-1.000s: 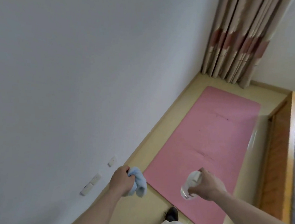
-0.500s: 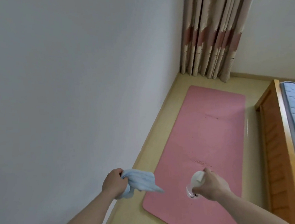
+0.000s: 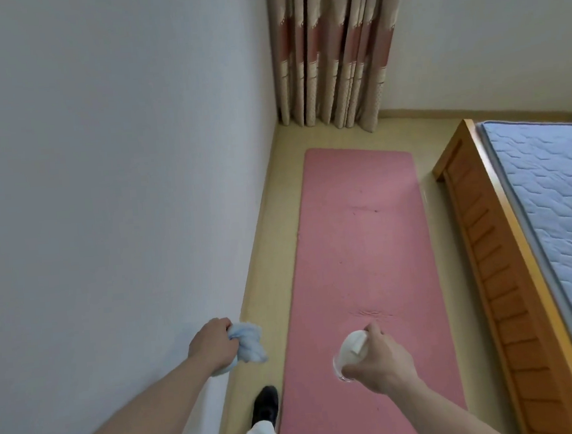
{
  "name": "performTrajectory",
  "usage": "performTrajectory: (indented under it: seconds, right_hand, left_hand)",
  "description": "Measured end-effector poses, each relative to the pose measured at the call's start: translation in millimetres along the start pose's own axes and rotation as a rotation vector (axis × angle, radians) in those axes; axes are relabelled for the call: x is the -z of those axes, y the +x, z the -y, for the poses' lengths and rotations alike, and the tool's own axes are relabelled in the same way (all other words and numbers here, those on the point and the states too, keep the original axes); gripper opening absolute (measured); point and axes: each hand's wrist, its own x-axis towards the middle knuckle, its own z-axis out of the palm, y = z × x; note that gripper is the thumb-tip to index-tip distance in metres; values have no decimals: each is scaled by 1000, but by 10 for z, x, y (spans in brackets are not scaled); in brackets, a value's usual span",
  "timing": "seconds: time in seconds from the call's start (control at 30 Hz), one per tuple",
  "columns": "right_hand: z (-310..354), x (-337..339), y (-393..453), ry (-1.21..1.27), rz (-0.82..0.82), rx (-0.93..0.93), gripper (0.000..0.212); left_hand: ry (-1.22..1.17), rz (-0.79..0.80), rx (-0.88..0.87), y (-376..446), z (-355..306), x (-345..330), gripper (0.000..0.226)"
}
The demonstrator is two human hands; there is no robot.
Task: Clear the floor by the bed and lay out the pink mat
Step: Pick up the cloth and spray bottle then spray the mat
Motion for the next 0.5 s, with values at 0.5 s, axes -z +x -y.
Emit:
performTrajectory:
  seconds: [0.5]
  right_hand:
    - [472, -1528, 2356, 76, 53, -103, 65]
  left_hand:
    - [25, 95, -60, 2665, 404, -1547, 5]
